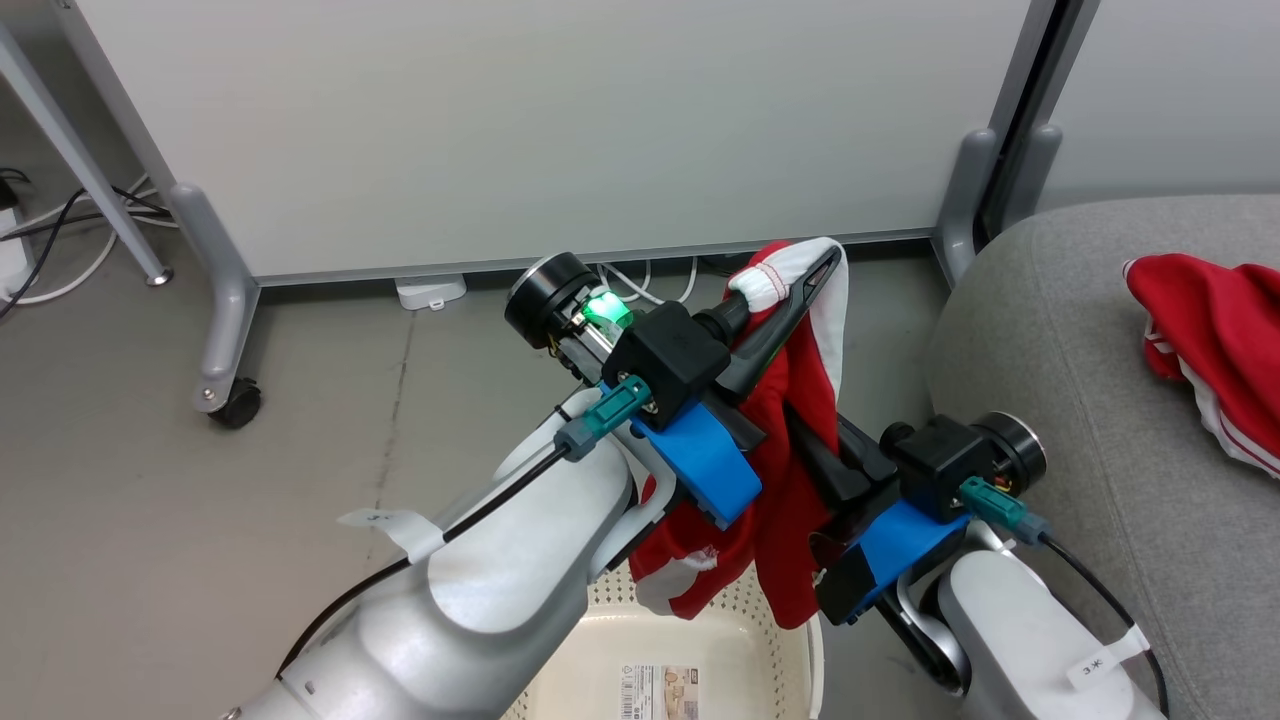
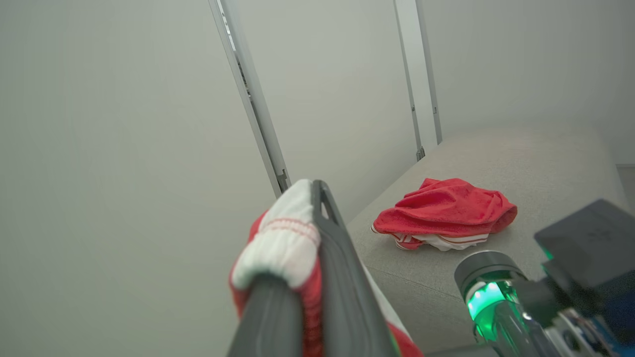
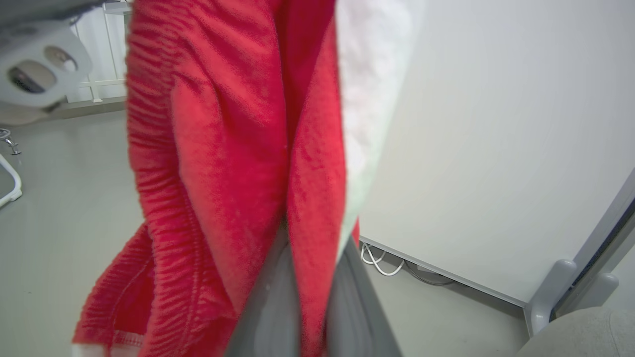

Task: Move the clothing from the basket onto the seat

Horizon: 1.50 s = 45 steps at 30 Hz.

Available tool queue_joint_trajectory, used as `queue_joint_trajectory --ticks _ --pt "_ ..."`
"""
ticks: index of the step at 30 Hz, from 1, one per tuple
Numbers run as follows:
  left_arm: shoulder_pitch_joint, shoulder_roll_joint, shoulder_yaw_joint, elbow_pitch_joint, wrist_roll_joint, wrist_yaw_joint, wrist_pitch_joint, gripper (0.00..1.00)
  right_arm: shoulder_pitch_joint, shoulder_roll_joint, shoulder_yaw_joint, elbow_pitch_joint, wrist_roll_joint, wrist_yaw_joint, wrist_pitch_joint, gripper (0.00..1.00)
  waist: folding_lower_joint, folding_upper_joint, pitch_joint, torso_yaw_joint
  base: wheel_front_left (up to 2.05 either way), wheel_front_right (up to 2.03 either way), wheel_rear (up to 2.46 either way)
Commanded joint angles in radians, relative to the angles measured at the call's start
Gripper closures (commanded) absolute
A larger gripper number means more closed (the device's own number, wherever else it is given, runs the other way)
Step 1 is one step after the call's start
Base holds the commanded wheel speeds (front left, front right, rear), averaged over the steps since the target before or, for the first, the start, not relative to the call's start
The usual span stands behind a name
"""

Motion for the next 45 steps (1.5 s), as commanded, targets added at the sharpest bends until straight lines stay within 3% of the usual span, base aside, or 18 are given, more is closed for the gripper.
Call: queue_joint_trajectory --ticks 1,15,16,17,33,45 --pt "0.003 -0.001 0.003 0.003 0.001 -0.004 -0.005 1.0 -0.012 0.0 -0.003 -0.007 0.005 0.001 0.0 1.0 -0.0001 0.0 0.0 -0.001 0.0 0.0 0.0" --pt "0.016 0.002 0.005 0.012 0.003 -0.003 -0.005 1.0 0.012 0.007 -0.015 -0.022 0.006 0.001 0.0 1.0 -0.0001 0.0 -0.004 -0.001 0.0 0.0 0.0" --pt "0.016 0.002 0.006 0.012 0.005 0.0 -0.005 0.56 0.013 0.007 -0.018 -0.023 0.006 0.001 0.0 1.0 -0.0001 0.0 -0.004 -0.001 0.0 0.0 0.0" --pt "0.018 0.002 0.007 0.014 0.004 0.003 -0.005 0.0 0.013 0.007 -0.02 -0.025 0.007 0.001 0.0 1.0 -0.0001 0.0 -0.004 -0.001 0.0 0.0 0.0" --pt "0.072 0.014 -0.018 0.033 0.009 0.0 -0.005 0.0 0.018 0.008 -0.19 -0.083 -0.011 0.001 -0.001 1.0 -0.0001 0.0 0.03 -0.004 0.0 0.0 0.0" --pt "0.105 0.035 -0.012 0.02 0.018 0.011 -0.005 0.0 0.028 -0.006 -0.33 -0.156 -0.037 0.001 -0.001 1.0 -0.0001 0.0 0.076 -0.055 0.0 0.0 0.0"
